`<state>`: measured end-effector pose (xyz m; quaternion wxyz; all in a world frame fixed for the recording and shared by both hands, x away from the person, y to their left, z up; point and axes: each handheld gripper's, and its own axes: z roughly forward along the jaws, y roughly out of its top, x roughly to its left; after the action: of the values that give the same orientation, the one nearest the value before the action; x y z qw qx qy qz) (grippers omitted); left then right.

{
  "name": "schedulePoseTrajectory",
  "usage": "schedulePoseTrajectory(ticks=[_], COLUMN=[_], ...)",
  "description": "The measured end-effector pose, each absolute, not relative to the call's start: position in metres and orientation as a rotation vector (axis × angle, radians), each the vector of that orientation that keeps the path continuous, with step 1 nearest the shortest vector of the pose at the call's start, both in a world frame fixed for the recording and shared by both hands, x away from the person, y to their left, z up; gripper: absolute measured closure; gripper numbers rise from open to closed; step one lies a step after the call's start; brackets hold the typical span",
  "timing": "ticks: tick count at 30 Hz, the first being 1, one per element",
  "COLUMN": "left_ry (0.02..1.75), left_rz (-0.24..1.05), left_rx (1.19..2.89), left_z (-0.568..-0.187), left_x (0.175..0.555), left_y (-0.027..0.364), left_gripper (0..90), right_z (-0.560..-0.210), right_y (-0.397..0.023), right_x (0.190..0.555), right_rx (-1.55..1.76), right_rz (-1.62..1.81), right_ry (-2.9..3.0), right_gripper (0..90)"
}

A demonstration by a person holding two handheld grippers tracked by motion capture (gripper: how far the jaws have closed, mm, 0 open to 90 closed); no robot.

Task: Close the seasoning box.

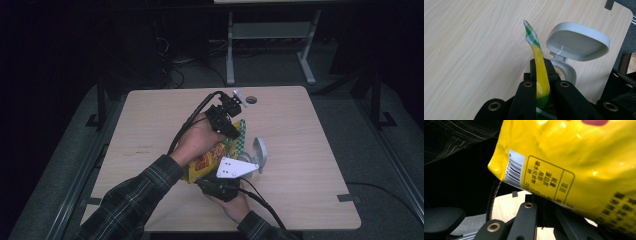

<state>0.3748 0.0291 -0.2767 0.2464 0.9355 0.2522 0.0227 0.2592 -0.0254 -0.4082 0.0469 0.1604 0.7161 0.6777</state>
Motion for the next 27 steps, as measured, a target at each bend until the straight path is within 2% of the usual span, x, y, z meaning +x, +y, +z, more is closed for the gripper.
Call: schedulePoseTrajectory(ticks=[27], left_ry=[0.689], left_rz=[0.063], left_rx=[2.555], left_z=[-0.2782], left_x=[0.3743], left_y=[0.0267], left_gripper=[90.0], right_z=[-0.4067], right_y=[-0.0246], right_x=[0.2579], right_rx=[0.480], right_rz=[2.075], right_ry=[2.185], right_gripper=[90.0])
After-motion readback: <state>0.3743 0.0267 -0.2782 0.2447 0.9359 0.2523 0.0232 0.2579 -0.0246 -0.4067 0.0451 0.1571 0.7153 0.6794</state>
